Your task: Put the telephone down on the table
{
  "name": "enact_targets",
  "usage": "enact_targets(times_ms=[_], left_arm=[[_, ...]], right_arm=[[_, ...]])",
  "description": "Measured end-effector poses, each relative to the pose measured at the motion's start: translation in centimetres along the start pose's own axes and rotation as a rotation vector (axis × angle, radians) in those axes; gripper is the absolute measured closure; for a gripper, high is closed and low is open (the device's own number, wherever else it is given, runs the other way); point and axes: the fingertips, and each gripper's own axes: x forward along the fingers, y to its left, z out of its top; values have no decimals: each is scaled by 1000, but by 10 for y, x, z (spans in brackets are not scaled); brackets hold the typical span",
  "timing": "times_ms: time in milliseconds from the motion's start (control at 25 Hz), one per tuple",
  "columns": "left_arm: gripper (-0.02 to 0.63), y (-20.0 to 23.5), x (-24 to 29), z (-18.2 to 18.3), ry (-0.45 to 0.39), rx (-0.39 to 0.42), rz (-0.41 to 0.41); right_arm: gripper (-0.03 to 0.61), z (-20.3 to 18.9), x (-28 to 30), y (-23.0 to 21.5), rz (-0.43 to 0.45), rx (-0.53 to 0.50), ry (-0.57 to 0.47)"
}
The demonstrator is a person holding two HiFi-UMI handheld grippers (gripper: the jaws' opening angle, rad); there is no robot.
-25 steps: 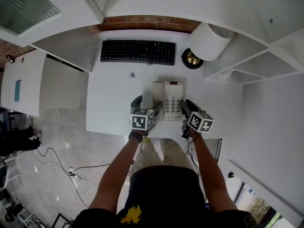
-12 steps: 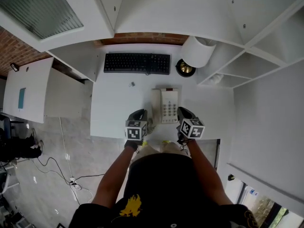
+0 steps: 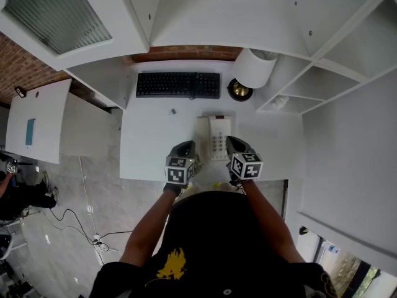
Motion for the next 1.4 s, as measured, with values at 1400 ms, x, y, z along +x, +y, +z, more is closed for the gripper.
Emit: enact_targets(times_ms=[1400], left_arm=[[597,-20,-171,230,-578,285,126]], right_arm=[[580,206,-142,80,85,-324,-480]])
